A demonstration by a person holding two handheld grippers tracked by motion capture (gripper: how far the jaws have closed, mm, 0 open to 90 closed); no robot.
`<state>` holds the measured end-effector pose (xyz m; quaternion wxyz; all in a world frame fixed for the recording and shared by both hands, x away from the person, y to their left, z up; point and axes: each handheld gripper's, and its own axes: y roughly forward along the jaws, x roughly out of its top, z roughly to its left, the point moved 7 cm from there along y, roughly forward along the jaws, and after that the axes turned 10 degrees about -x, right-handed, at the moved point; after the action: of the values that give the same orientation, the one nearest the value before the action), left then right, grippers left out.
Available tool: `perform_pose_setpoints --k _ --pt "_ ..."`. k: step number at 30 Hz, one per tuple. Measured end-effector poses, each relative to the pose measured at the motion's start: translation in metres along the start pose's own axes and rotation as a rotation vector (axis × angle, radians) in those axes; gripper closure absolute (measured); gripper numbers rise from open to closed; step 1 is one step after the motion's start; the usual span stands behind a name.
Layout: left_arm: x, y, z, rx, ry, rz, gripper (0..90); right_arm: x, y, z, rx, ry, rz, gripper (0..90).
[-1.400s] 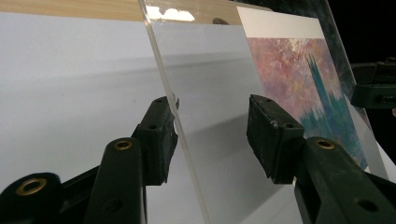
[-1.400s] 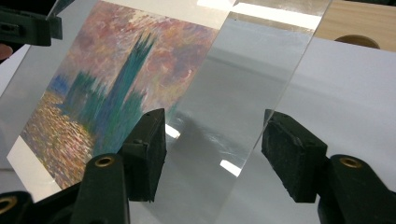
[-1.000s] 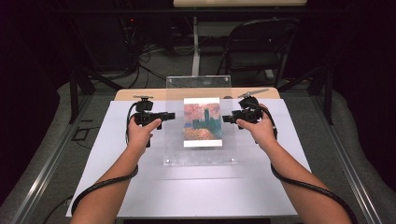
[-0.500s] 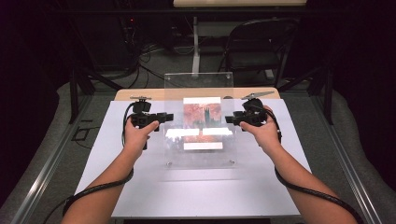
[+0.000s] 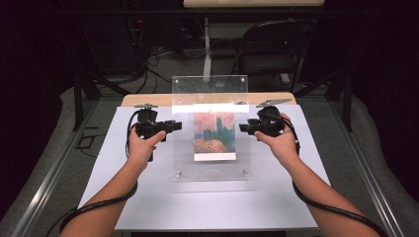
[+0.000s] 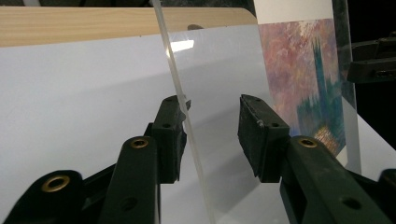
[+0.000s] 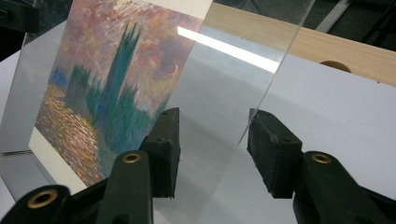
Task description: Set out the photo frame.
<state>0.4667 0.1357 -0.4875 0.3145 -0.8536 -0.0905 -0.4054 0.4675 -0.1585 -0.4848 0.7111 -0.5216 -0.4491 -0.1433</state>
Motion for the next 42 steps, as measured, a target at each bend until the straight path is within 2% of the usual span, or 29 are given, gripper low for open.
perform_pose_setpoints --k 13,25,42 --pt "-0.003 -0.008 -0.009 0.007 0.033 0.004 62.8 -0.002 -0.011 0.003 0.006 -0.011 -0.014 58.3" --pt "-0.006 -0.015 -0.016 -0.004 0.057 0.005 65.4 -0.004 -0.022 0.008 -0.003 -0.055 -0.026 60.4" --pt "-0.017 -0.032 -0.035 -0.01 0.098 0.002 69.9 -0.01 -0.044 0.016 0.009 -0.051 -0.044 68.1"
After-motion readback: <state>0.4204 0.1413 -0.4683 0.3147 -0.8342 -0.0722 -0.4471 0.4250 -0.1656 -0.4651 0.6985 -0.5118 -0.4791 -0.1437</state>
